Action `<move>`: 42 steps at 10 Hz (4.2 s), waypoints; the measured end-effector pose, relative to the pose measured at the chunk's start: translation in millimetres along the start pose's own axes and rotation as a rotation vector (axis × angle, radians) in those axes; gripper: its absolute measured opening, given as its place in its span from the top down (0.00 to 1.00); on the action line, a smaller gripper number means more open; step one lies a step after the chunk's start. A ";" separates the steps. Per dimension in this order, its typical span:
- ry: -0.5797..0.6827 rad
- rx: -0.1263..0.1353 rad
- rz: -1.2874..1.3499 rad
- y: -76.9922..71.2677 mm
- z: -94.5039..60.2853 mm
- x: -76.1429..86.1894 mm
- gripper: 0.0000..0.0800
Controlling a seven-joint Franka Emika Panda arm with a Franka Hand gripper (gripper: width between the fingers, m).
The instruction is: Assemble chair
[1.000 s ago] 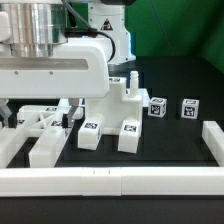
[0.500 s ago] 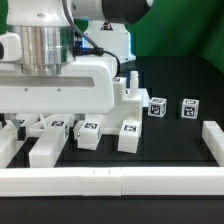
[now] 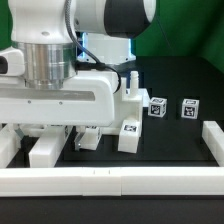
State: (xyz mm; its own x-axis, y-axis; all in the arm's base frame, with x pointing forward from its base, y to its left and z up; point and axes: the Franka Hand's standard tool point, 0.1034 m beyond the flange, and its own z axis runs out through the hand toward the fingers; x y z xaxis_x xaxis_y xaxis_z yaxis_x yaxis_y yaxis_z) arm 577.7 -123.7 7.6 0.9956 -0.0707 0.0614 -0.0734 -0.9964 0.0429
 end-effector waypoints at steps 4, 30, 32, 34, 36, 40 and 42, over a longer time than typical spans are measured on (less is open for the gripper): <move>-0.007 -0.001 0.014 1.5 2.8 -3.2 0.19; 0.034 0.112 0.109 -48.1 -121.4 -23.0 0.64; 0.038 0.107 0.116 -73.3 -129.7 -15.6 0.64; 0.035 0.104 0.114 -65.9 -126.0 -17.8 0.64; 0.033 0.104 0.112 -66.9 -125.0 -18.2 0.64; -0.028 0.115 0.285 -100.3 -126.6 -14.5 0.64; -0.026 0.115 0.287 -102.8 -124.0 -11.2 0.64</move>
Offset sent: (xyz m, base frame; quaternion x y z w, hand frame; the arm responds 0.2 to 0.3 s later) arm 0.0004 -0.0018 -0.0082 0.0067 0.0069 0.0024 1.0000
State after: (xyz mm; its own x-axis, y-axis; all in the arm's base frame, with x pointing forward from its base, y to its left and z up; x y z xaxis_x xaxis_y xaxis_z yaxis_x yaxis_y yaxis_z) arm 567.0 -14.6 126.2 0.9365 -0.3495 0.0287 -0.3460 -0.9343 -0.0854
